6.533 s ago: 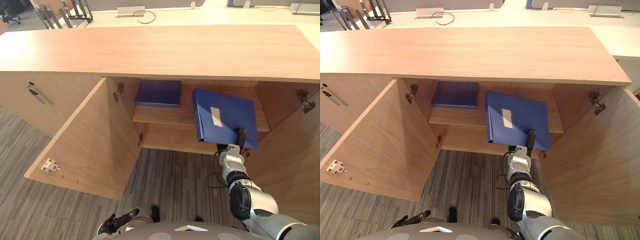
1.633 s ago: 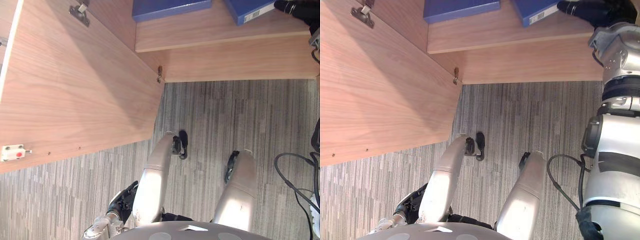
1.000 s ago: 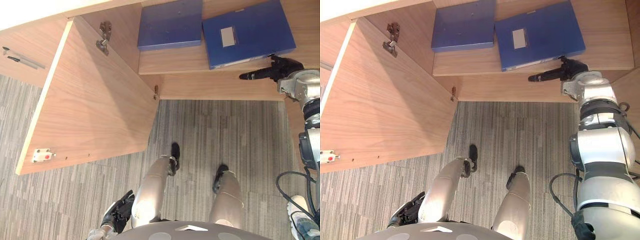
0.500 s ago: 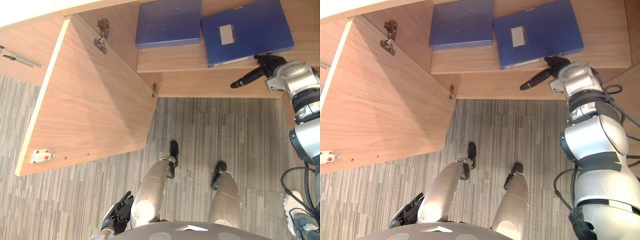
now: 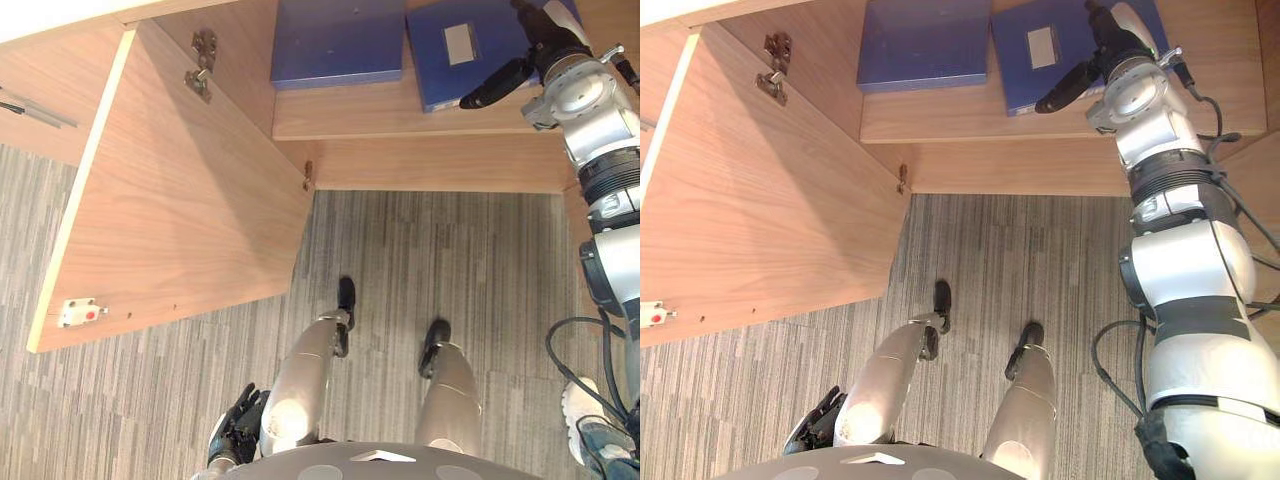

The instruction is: Walk over to the cabinet, pick up the folder, carry it to the office cabinet, place the folder inside the office cabinet, then close the office cabinet door

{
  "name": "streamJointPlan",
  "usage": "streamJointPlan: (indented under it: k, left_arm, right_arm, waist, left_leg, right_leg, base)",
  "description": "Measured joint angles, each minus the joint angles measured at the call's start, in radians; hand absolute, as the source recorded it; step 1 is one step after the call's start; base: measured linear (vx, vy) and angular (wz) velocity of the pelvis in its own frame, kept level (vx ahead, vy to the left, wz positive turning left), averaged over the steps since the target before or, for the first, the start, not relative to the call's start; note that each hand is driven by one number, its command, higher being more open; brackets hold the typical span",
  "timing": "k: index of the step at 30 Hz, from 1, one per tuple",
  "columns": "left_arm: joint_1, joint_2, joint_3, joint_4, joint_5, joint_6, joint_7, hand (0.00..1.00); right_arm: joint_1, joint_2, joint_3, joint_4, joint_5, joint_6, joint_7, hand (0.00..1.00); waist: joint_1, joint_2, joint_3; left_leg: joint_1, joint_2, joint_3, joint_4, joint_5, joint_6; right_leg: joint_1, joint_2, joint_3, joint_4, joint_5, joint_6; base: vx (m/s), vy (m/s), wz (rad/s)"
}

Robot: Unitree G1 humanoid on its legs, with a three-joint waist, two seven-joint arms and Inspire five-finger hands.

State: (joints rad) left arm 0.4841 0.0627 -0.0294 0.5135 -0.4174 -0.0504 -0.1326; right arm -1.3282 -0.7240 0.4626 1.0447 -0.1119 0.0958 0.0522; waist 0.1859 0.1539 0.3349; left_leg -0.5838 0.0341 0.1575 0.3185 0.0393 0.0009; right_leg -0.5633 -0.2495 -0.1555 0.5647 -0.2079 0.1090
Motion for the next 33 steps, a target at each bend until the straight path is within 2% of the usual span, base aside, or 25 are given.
streamJointPlan:
  k: [5,9,12,14,15,17,18,20,23,25,27,29,32,33]
  left_arm:
    - [-0.049,-0.011,0.051,0.068,0.001,-0.012,0.025,1.00]
    - [-0.108,-0.003,0.094,0.150,0.018,-0.011,0.047,1.00]
    - [-0.150,-0.010,0.118,0.188,0.042,-0.010,0.064,1.00]
    - [-0.213,-0.022,0.131,0.222,0.055,-0.014,0.071,1.00]
    - [-0.223,-0.018,0.131,0.228,0.068,-0.015,0.069,1.00]
    - [-0.262,-0.008,0.157,0.278,0.079,-0.035,0.084,1.00]
    - [-0.265,-0.007,0.158,0.292,0.093,-0.039,0.089,1.00]
    - [-0.301,0.003,0.166,0.344,0.116,-0.041,0.090,1.00]
    - [-0.331,0.021,0.166,0.387,0.154,-0.041,0.099,1.00]
    - [-0.335,0.034,0.166,0.411,0.161,-0.041,0.104,1.00]
    - [-0.345,0.048,0.165,0.451,0.204,-0.036,0.111,1.00]
    - [-0.366,0.055,0.165,0.486,0.254,-0.033,0.112,1.00]
    - [-0.373,0.055,0.169,0.504,0.312,-0.032,0.115,1.00]
    - [-0.374,0.055,0.179,0.518,0.329,-0.032,0.116,1.00]
  right_arm:
    - [0.115,0.119,-0.100,0.000,0.000,0.002,-0.022,1.00]
    - [0.192,0.218,-0.201,-0.015,-0.010,0.008,-0.019,1.00]
    - [0.230,0.252,-0.258,-0.046,-0.055,0.008,-0.021,1.00]
    - [0.268,0.283,-0.303,-0.077,-0.109,0.008,-0.026,1.00]
    - [0.276,0.296,-0.312,-0.081,-0.121,0.008,-0.031,1.00]
    - [0.334,0.334,-0.354,-0.110,-0.161,0.006,-0.054,1.00]
    - [0.357,0.337,-0.362,-0.121,-0.165,0.001,-0.064,1.00]
    - [0.434,0.348,-0.386,-0.139,-0.229,-0.004,-0.098,1.00]
    - [0.535,0.350,-0.422,-0.141,-0.252,-0.005,-0.112,1.00]
    - [0.643,0.380,-0.452,-0.168,-0.271,-0.005,-0.123,1.00]
    - [0.765,0.451,-0.479,-0.193,-0.266,-0.005,-0.135,1.00]
    - [0.858,0.512,-0.515,-0.194,-0.259,-0.005,-0.147,1.00]
    - [0.983,0.594,-0.580,-0.195,-0.208,-0.003,-0.160,1.00]
    - [1.044,0.635,-0.602,-0.194,-0.171,-0.001,-0.171,1.00]
  waist:
    - [-0.003,-0.028,0.003]
    - [-0.025,-0.050,-0.001]
    - [-0.028,-0.060,-0.007]
    - [-0.029,-0.075,-0.014]
    - [-0.031,-0.082,-0.022]
    - [-0.037,-0.112,-0.068]
    - [-0.044,-0.117,-0.081]
    - [-0.056,-0.132,-0.117]
    - [-0.064,-0.154,-0.141]
    - [-0.083,-0.171,-0.160]
    - [-0.103,-0.183,-0.174]
    - [-0.111,-0.185,-0.175]
    - [-0.114,-0.188,-0.181]
    - [-0.124,-0.188,-0.183]
  left_leg:
    - [0.073,0.025,0.007,-0.091,0.035,-0.013]
    - [0.151,0.032,0.006,-0.200,0.081,-0.022]
    - [0.189,0.038,0.011,-0.241,0.096,-0.027]
    - [0.242,0.044,0.028,-0.273,0.100,-0.029]
    - [0.250,0.047,0.032,-0.278,0.100,-0.029]
    - [0.288,0.051,0.044,-0.308,0.104,-0.035]
    - [0.292,0.049,0.043,-0.310,0.103,-0.036]
    - [0.323,0.041,0.044,-0.330,0.103,-0.036]
    - [0.359,0.020,0.042,-0.353,0.106,-0.032]
    - [0.384,0.002,0.042,-0.369,0.107,-0.029]
    - [0.425,-0.020,0.047,-0.401,0.103,-0.032]
    - [0.447,-0.034,0.053,-0.401,0.095,-0.029]
    - [0.480,-0.052,0.051,-0.402,0.077,-0.016]
    - [0.499,-0.060,0.042,-0.402,0.072,-0.013]
  right_leg:
    - [0.074,0.042,-0.010,-0.109,0.046,-0.010]
    - [0.138,0.064,-0.025,-0.186,0.074,-0.016]
    - [0.172,0.077,-0.026,-0.222,0.094,-0.013]
    - [0.223,0.089,-0.021,-0.267,0.111,-0.013]
    - [0.231,0.094,-0.017,-0.281,0.116,-0.012]
    - [0.265,0.106,-0.004,-0.330,0.139,-0.011]
    - [0.276,0.106,-0.005,-0.340,0.143,-0.008]
    - [0.315,0.106,-0.002,-0.387,0.167,0.003]
    - [0.364,0.100,0.000,-0.442,0.193,0.010]
    - [0.383,0.092,0.002,-0.459,0.199,0.018]
    - [0.398,0.078,0.021,-0.463,0.201,0.021]
    - [0.411,0.066,0.039,-0.464,0.202,0.021]
    - [0.432,0.054,0.054,-0.460,0.191,0.004]
    - [0.446,0.048,0.054,-0.453,0.182,-0.009]
  base:
    - [0.06,-0.031,-0.13]
    - [0.08,-0.025,-0.04]
    - [0.09,-0.004,-0.10]
    - [0.07,0.006,-0.21]
    - [0.03,0.007,-0.22]
    - [0.06,0.007,-0.24]
    - [0.08,0.020,-0.12]
    - [0.06,0.066,-0.06]
    - [0.01,0.098,-0.01]
    - [-0.02,0.119,0.01]
    - [0.00,0.108,-0.13]
    - [-0.01,0.108,-0.20]
    - [0.01,0.082,-0.18]
    - [0.03,0.077,-0.08]
